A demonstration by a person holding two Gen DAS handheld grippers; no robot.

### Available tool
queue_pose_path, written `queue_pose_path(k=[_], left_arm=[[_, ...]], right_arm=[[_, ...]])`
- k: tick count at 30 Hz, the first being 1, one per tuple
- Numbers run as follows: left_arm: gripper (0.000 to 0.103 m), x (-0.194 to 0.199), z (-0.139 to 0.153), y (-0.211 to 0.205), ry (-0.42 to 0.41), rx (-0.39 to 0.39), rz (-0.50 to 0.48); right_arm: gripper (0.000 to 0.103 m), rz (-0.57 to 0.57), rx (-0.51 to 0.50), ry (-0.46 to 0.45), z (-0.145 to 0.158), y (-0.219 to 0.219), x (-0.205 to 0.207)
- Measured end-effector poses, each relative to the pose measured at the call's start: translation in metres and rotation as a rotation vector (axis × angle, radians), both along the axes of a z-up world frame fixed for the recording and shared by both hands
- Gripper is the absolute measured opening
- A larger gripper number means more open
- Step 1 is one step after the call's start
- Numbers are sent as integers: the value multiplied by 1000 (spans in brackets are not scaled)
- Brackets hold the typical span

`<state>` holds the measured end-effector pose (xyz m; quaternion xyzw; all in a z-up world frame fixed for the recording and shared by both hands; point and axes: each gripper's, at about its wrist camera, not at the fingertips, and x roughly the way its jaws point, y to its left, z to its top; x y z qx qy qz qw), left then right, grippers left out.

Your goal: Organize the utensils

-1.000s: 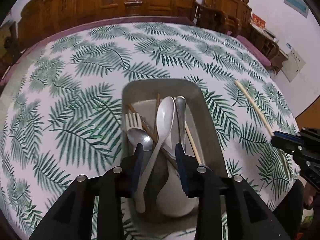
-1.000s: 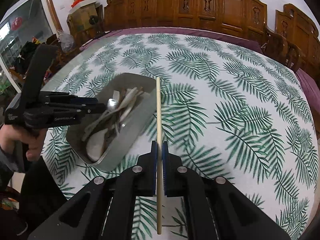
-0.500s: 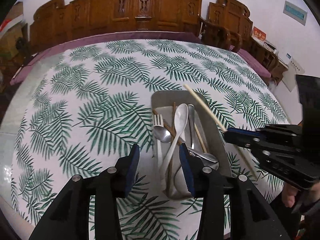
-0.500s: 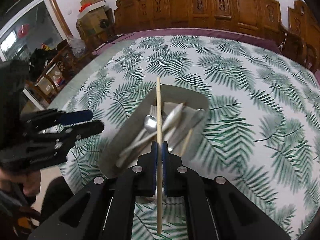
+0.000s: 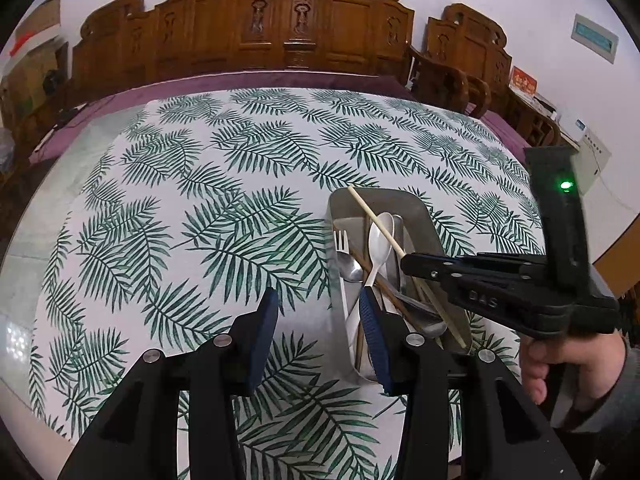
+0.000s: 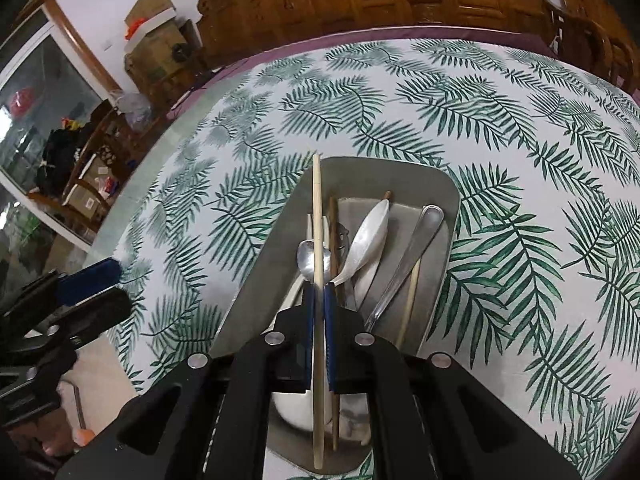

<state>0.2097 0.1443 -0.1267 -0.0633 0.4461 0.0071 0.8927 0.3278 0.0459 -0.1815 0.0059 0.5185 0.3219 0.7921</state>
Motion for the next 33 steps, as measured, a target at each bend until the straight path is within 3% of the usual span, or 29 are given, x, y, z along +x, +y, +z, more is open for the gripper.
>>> queue_pose_path(k=[9, 17, 18, 20, 23, 25, 27, 32, 33], left_arm=[[40, -1, 3, 0, -8, 0, -1], [41, -5, 11, -9, -21, 7, -8], [43, -6, 12, -11, -24, 7, -9], [49, -9, 18, -16, -36, 9, -7], [54, -15, 25, -24, -51, 9, -12], [69, -20, 31, -30, -70, 16, -12], [75, -25, 36, -37, -85, 19, -14], [89, -42, 50, -52, -127, 26, -12], [91, -47, 53, -56, -137, 30, -11]], right_arm=[[10, 9, -37, -19, -9, 0, 1], [10, 23, -14, -87, 15, -14, -11], [10, 23, -13, -107, 22, -19, -15], [20, 23, -6, -139, 33, -26, -22], [23, 23, 5, -198, 55, -42, -37], [23, 18, 14, -225, 66, -52, -47], [24, 10, 27, -247, 77, -62, -55], [45, -17, 57, -307, 101, -94, -78], [45, -26, 62, -316, 104, -102, -85]])
